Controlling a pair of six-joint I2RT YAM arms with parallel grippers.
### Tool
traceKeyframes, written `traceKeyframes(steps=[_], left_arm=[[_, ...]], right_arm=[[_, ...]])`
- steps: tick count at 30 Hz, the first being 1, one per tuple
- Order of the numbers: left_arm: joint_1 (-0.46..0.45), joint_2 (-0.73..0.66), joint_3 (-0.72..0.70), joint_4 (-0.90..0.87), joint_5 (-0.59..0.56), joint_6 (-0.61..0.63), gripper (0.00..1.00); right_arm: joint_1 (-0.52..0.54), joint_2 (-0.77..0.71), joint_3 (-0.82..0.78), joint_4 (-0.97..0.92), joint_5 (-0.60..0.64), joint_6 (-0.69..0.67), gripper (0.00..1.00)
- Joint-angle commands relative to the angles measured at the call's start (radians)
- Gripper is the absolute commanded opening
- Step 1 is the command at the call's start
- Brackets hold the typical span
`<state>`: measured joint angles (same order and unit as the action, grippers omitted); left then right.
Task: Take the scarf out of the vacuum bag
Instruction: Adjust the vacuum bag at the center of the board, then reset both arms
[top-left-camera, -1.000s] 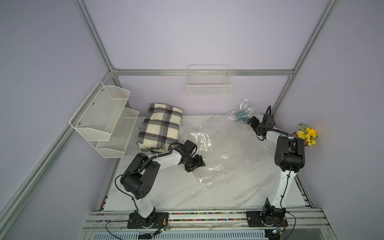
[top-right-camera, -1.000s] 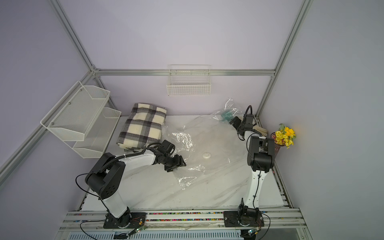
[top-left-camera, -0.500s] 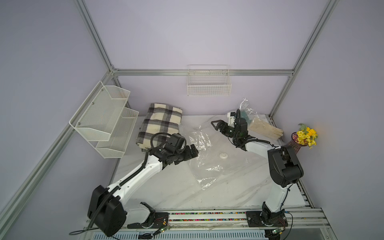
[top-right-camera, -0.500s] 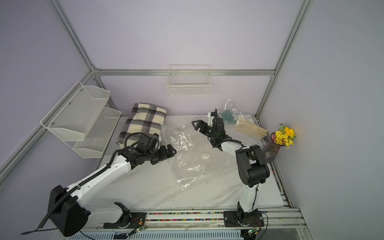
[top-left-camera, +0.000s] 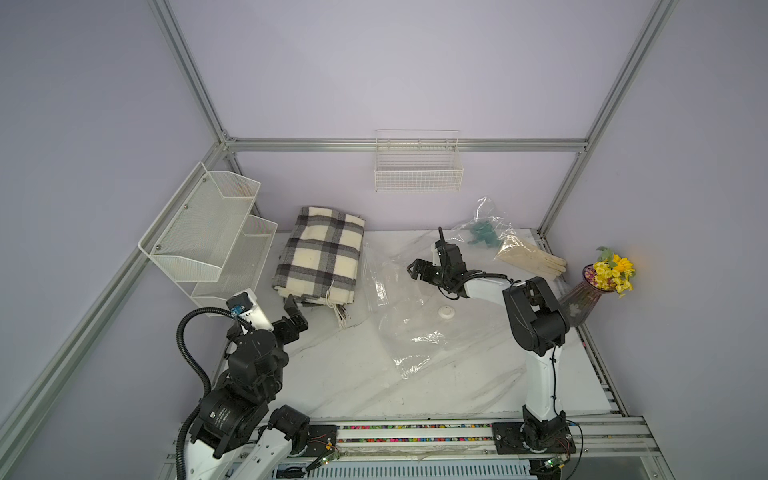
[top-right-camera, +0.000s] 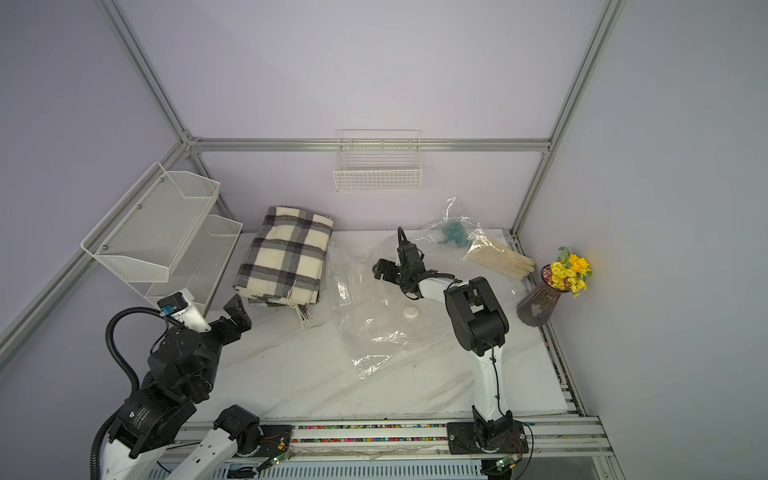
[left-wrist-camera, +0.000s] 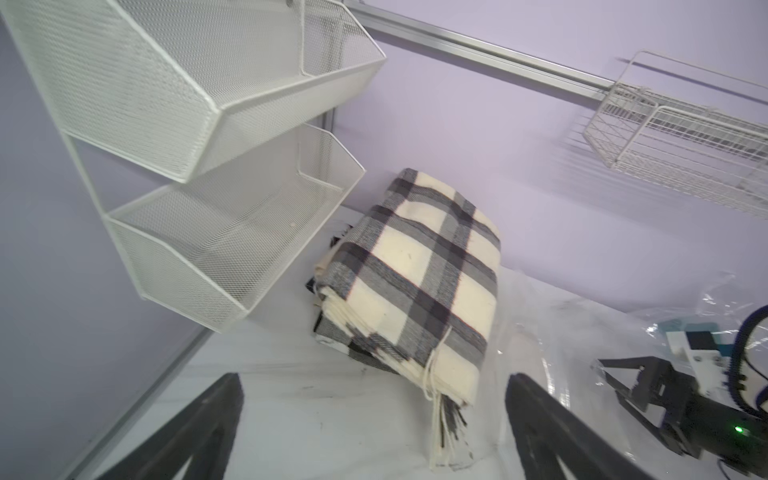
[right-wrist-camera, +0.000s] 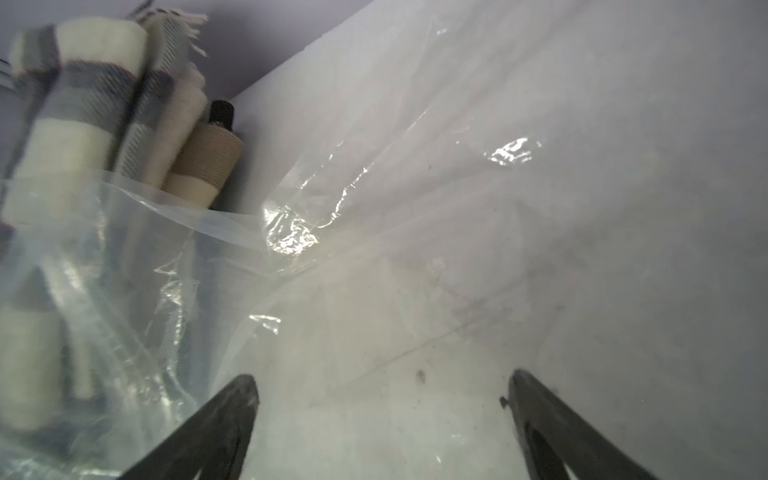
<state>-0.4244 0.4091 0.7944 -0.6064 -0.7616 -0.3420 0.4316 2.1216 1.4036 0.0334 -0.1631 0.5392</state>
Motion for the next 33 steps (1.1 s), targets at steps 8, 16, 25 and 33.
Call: traceKeyframes(steps=[8, 16, 25, 33], left_arm=[[0.071, 0.218, -0.285, 0.657, 0.009, 0.368, 1.00], [0.306, 0.625, -0.409, 1.072, 0.284, 0.278, 1.00], [0.459, 0.831, -0.475, 1.337, 0.477, 0.203, 1.00], [0.501, 0.942, -0.505, 1.499, 0.650, 0.262, 1.00]], right_arm=[[0.065, 0.166, 0.182, -0.327, 0.257, -0.159, 0.97], [0.059, -0.131, -0.002, -0.079, 0.133, -0.258, 0.97], [-0.144, -0.661, -0.306, -0.069, 0.412, -0.272, 0.97], [-0.333, -0.776, -0.727, 0.243, 0.507, -0.338, 0.97]])
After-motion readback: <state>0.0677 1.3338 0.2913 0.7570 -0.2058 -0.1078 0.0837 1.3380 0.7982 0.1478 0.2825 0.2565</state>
